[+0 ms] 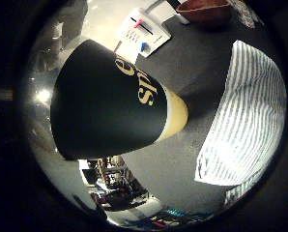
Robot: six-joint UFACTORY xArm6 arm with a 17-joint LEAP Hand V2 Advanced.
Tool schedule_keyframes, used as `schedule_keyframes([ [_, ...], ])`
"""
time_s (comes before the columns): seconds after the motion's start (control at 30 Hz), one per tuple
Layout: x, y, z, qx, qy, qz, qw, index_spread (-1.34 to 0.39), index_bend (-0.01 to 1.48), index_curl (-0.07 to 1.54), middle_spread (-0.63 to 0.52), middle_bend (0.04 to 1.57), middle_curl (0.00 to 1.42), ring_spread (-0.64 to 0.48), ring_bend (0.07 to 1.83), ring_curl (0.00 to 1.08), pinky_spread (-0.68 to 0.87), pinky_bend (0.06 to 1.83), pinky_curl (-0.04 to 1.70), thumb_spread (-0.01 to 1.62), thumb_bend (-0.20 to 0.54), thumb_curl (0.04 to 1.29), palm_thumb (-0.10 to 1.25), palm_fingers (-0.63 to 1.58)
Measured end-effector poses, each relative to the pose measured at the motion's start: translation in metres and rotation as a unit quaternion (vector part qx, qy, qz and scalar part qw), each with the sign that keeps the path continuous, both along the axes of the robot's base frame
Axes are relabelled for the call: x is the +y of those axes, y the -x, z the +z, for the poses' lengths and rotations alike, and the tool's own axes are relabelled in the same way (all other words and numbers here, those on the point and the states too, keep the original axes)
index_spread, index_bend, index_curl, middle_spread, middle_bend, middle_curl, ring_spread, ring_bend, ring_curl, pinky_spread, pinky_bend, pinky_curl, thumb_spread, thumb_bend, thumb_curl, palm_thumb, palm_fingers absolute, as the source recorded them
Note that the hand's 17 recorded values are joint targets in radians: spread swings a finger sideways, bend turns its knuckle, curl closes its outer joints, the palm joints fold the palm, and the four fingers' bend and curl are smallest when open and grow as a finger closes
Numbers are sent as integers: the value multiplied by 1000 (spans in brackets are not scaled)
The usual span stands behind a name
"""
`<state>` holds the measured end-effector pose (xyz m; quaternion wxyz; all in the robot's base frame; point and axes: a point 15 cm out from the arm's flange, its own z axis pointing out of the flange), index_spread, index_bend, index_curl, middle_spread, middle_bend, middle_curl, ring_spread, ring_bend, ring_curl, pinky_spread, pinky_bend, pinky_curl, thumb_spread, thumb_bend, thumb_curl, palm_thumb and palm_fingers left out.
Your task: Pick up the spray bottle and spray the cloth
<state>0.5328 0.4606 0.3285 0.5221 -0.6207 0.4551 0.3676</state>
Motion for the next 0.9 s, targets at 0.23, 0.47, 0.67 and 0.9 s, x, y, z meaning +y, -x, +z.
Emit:
schedule_keyframes([
  [0.23, 4, 13, 3, 8, -7, 26, 1000, -253, 787, 671, -89, 1168, 553, -150, 1319, 511, -364, 983, 899, 1090, -27, 633, 757, 1042],
  [0.47, 13, 25, -11, 23, 19, 79, 996, -296, 507, 633, -83, 920, 489, -103, 1159, 447, -230, 813, 829, 1156, -15, 559, 750, 445],
  [0.67, 15, 24, -21, 32, 23, 93, 995, -295, 493, 587, -36, 714, 417, 10, 969, 356, 223, 706, 755, 1203, -16, 508, 721, 196],
  [0.9, 14, 24, -20, 31, 21, 95, 995, -285, 379, 491, 38, 456, 337, 142, 729, 257, 490, 661, 630, 1214, -18, 476, 697, 80],
])
